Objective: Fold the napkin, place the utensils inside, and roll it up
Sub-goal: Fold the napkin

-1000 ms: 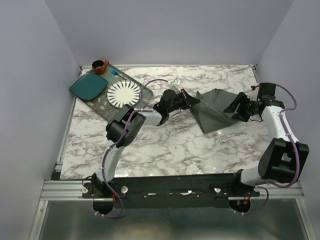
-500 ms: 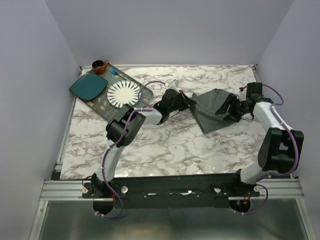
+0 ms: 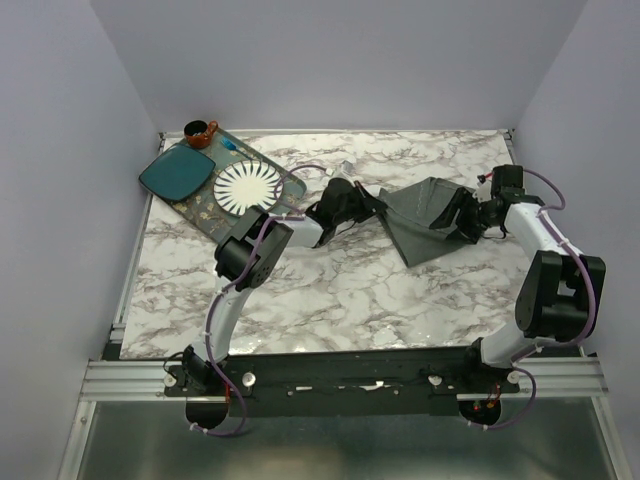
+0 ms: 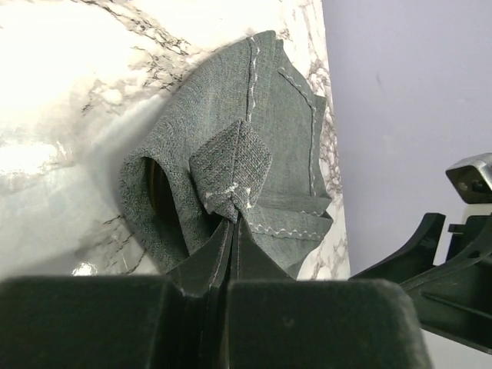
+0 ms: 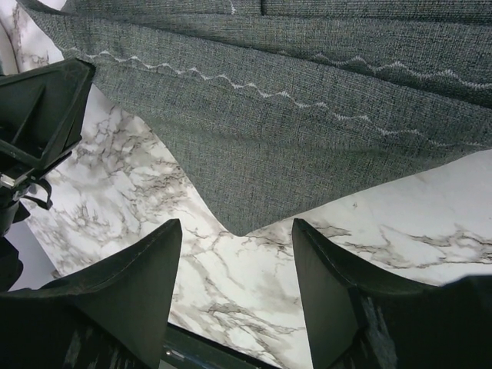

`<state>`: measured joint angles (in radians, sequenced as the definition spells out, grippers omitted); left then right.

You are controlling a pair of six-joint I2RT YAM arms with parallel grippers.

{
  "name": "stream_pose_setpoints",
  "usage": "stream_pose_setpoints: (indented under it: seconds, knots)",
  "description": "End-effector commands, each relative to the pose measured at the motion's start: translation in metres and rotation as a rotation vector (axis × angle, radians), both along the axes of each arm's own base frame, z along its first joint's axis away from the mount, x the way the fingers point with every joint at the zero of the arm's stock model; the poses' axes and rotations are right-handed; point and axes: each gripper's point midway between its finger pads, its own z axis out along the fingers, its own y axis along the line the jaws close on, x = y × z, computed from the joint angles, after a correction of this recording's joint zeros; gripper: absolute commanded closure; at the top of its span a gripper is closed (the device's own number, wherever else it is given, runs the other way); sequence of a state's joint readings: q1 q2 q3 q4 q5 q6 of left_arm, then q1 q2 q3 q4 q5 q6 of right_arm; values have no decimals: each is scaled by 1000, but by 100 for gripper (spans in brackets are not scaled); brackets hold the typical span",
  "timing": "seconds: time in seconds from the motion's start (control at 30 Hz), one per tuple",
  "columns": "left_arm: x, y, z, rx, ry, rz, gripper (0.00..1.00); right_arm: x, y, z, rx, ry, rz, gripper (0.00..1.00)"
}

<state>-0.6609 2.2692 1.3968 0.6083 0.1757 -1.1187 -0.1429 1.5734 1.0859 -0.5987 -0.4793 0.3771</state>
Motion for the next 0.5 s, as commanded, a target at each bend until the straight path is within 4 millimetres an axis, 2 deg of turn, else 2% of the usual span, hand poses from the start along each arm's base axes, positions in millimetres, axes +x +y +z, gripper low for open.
stream_pose_setpoints:
  seconds: [0.0,0.07,0.2,0.23,0.33,0.43,0.47]
  knots:
    - [2,0,9,-11,-24,-36,74,8,1,-2,-13,-12,6,32]
    - [1,2,13,28,-42,-51,59,4,1,-5,-20,-6,5,32]
    - [-5,9,44,102,-107,-95,51,-4,-19,-14,-129,7,-48,32]
    - [-4,6,55,109,-140,-116,51,-6,-30,-17,-179,19,-81,32]
    - [-12,0,67,122,-135,-171,51,-11,-47,-22,-220,43,-150,32]
    - [-21,-4,77,147,-186,-184,55,-15,-61,-20,-269,39,-206,32]
    - [-27,-10,79,157,-210,-205,59,-15,-62,-19,-273,33,-216,32]
